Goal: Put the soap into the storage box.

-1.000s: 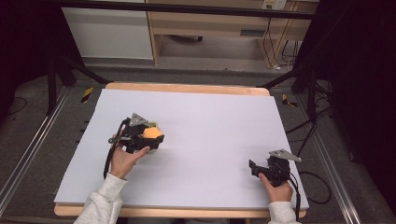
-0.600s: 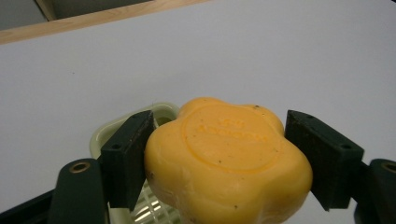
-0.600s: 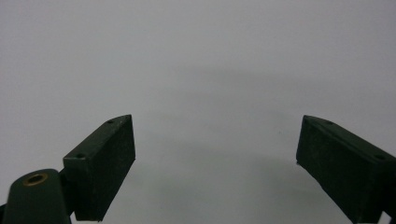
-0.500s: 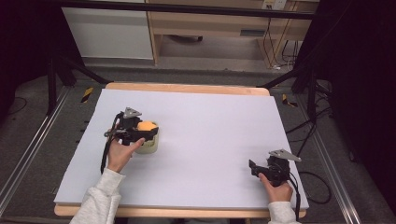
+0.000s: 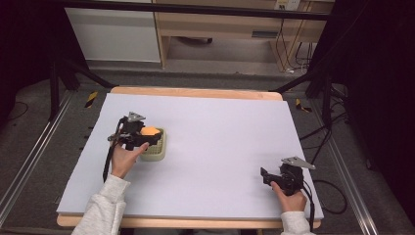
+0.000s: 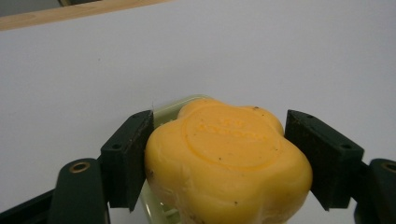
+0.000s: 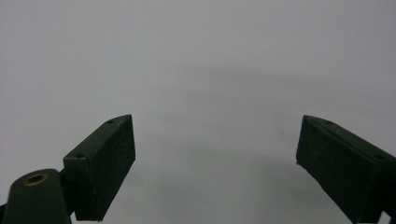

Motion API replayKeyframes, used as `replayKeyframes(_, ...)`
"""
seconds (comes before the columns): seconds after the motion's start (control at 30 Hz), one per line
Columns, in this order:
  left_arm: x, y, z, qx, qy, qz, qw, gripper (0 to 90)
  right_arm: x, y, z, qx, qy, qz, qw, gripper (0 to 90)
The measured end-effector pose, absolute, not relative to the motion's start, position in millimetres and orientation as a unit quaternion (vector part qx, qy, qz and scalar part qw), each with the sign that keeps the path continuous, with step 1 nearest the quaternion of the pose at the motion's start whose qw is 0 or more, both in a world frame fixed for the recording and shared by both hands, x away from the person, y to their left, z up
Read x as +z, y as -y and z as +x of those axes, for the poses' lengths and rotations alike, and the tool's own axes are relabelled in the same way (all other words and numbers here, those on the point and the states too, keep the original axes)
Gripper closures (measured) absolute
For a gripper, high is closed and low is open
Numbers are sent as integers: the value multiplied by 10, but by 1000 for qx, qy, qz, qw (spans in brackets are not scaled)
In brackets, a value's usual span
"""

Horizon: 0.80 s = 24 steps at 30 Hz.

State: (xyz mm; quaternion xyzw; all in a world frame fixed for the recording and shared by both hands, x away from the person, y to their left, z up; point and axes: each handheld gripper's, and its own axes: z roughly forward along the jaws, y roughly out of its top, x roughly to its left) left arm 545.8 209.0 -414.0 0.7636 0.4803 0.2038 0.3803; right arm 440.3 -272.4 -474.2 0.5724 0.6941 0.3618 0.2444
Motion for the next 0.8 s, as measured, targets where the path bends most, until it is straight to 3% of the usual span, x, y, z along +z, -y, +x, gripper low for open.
replayKeyframes(0.8, -4460, -2078, 5552, 189, -495, 772, 352, 254, -4746, 2712, 4408, 358, -701, 565, 247, 131)
